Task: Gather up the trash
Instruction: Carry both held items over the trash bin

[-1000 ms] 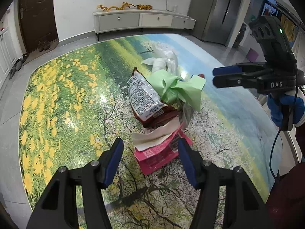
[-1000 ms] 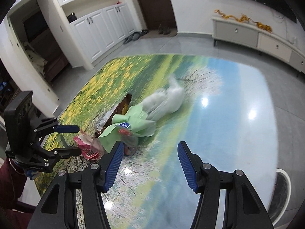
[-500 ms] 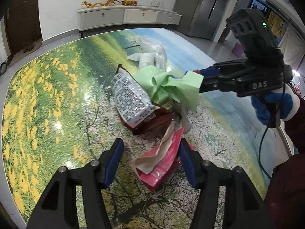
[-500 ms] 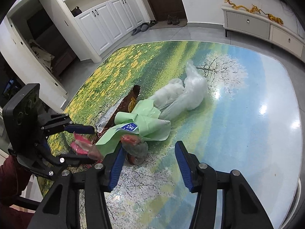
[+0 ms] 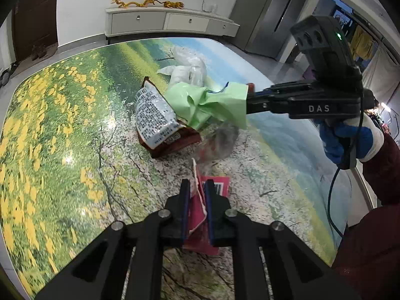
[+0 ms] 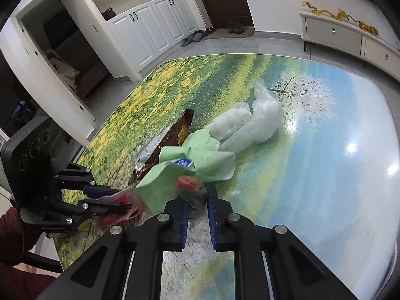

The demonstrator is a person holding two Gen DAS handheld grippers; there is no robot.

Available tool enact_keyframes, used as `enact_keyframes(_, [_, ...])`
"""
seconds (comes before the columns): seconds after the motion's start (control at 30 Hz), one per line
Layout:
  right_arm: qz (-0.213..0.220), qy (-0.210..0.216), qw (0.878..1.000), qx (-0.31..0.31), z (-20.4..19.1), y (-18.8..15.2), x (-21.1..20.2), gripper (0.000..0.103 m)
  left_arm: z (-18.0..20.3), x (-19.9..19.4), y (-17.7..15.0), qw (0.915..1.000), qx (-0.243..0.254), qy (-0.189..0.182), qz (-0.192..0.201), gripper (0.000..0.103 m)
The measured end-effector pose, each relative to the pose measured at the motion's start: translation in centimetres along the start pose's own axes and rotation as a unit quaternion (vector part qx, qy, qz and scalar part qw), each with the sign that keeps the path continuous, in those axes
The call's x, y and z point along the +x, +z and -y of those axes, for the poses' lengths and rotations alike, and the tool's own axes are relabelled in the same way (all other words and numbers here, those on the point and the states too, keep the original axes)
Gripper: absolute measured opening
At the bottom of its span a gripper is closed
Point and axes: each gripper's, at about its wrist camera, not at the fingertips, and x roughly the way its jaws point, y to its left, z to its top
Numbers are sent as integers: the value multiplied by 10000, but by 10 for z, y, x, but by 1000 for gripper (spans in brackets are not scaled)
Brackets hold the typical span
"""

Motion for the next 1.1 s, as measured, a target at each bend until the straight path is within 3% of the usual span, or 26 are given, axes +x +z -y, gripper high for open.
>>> enact_keyframes(0.27, [80, -732, 9973, 31, 20, -26, -49, 13, 17, -29, -19, 9996, -177, 80, 209, 10])
enact_keyframes(0.6, [514, -1186, 9897, 617, 58, -74, -120, 13, 36, -54, -3, 9987, -211, 181, 426, 10])
enact_keyframes(0.83, [1014, -1320, 9809, 1008, 83, -99, -167, 13, 66, -46, 25, 9986, -52, 164, 502, 10])
enact_keyframes(1.1, [1542, -1629, 9603, 1660, 132, -141, -215, 13, 117, -14, 77, 9990, 154, -103, 414, 10])
